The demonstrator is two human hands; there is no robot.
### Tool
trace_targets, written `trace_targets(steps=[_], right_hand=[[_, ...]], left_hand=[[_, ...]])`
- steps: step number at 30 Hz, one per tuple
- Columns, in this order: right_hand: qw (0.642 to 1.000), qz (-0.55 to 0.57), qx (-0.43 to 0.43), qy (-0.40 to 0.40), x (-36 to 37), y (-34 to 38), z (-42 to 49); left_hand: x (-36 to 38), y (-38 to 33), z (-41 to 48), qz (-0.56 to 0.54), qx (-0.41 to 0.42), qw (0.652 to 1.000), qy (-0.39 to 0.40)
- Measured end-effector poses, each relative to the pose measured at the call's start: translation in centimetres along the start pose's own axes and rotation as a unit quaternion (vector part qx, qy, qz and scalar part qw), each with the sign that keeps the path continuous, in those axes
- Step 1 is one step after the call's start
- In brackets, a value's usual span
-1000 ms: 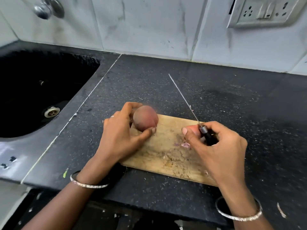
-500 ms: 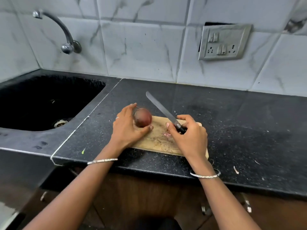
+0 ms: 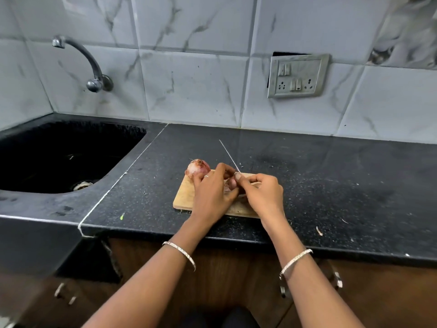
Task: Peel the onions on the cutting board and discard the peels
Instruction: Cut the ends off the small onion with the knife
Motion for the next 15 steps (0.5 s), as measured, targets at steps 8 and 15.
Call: trace_targets(steps=[8, 15], right_hand=[[0.999, 0.012, -0.033, -0.012, -2.4, -1.2, -2.3], [0.991, -0.093, -0.093, -0.007, -2.4, -1.4, -5.7]], left_hand=[[-0.2, 1.3, 0.0, -0.096, -0.016, 0.995, 0.022], [0.0, 1.3, 0.0, -0.089, -0.018, 0.995, 0.042]])
Point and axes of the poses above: each hand's wrist, its own z-axis towards the middle knuckle, its own x-axis out of the palm, y = z × x, the point moved 6 cm from there along z, towards the middle knuckle, and after that the axes turned 11 degrees about -z, right-handed, at the moved point
